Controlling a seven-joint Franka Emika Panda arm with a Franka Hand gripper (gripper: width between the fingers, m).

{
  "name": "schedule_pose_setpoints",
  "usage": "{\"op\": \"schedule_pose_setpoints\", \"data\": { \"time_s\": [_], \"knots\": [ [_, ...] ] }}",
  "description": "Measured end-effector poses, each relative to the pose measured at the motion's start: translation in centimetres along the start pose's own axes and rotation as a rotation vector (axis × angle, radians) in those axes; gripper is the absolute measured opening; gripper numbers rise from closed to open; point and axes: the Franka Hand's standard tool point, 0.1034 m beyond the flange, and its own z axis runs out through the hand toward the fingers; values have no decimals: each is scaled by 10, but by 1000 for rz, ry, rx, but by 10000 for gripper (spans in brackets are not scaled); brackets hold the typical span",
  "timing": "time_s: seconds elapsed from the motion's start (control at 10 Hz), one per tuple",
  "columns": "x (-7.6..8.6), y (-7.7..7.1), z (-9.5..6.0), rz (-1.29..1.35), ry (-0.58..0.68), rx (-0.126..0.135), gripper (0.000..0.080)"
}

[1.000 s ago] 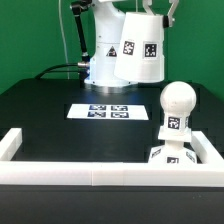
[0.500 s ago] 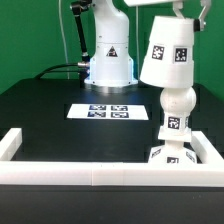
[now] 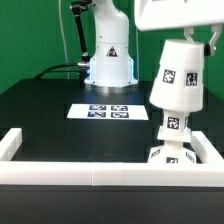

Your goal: Assemble lamp

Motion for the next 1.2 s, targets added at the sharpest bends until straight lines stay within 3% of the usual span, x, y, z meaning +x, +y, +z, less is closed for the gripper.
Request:
{"op": "schedule_pose_setpoints", "data": {
  "time_s": [0.5,1.1,1.2],
  "knots": [
    [-5,2,32,-7,-25,-20,44],
    [-3,8,34,-21,-28,-23,44],
    [-2,11,31,-31,-28,-22,227]
  ]
}}
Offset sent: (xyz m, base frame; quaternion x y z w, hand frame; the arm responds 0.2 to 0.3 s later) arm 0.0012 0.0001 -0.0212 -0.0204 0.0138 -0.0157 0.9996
